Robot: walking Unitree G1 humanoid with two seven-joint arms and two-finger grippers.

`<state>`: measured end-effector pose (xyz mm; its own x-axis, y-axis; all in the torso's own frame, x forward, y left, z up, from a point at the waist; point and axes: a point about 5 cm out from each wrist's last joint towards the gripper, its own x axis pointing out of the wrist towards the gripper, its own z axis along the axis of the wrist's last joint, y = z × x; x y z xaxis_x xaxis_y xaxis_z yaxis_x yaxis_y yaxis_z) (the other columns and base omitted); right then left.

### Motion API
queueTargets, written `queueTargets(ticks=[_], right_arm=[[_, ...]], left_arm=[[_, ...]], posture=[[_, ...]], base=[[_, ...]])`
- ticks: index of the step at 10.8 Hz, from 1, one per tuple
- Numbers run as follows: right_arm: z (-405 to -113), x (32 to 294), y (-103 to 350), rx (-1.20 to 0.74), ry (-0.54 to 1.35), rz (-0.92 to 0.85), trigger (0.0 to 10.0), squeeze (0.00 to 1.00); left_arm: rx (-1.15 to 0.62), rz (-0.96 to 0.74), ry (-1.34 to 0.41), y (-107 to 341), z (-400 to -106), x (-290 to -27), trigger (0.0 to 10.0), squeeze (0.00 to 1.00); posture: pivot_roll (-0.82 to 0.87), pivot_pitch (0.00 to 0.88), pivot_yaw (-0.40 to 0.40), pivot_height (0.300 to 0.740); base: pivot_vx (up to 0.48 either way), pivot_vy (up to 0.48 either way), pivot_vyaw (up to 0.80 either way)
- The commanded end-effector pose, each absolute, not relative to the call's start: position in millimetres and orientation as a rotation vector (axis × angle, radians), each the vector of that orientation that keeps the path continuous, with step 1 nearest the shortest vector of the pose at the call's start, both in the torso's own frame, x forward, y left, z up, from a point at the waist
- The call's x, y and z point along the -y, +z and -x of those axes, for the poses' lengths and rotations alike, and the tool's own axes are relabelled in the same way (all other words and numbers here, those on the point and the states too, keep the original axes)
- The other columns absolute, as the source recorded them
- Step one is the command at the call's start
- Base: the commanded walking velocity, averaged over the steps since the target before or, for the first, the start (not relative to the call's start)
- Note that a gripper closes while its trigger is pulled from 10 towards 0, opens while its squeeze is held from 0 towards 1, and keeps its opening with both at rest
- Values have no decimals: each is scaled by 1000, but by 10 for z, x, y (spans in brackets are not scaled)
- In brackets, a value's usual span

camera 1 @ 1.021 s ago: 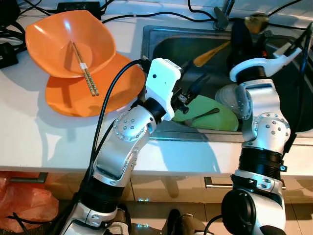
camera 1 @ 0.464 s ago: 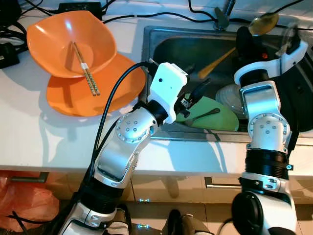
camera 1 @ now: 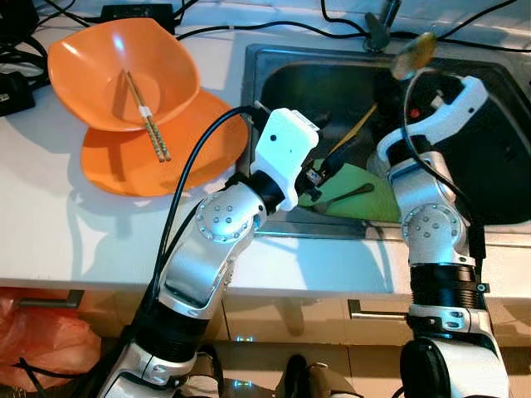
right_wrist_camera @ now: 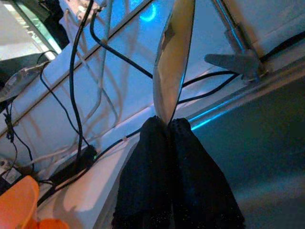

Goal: Kitchen organization

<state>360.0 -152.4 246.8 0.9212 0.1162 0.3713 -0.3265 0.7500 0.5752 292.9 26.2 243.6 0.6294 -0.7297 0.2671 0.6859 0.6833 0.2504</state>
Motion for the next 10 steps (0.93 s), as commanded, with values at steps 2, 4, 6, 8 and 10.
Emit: queueTargets(ticks=[2,4,6,8,10], right_arm=[[-3608,1546,2370,314,233,-640,10000,0],[-3620,1514,2257,285,240,-575,10000,0],[-3635,1497,2178,262,240,-549,10000,0],[-3642,1478,2057,229,237,-496,10000,0],[-3644,1467,2008,216,238,-472,10000,0]], left_arm=[[339,-144,-847,2390,-2889,-230,10000,0],[308,-178,-842,2370,-2904,-283,10000,0],[308,-208,-812,2423,-2952,-333,10000,0],[311,-228,-773,2487,-2993,-383,10000,0],[287,-233,-765,2459,-3001,-389,10000,0]], posture=[[162,204,-44,740],[166,192,-40,740],[169,187,-40,740],[172,190,-41,740],[171,195,-45,740]], base=[[0,0,0],[0,0,0],[0,0,0],[0,0,0],[0,0,0]])
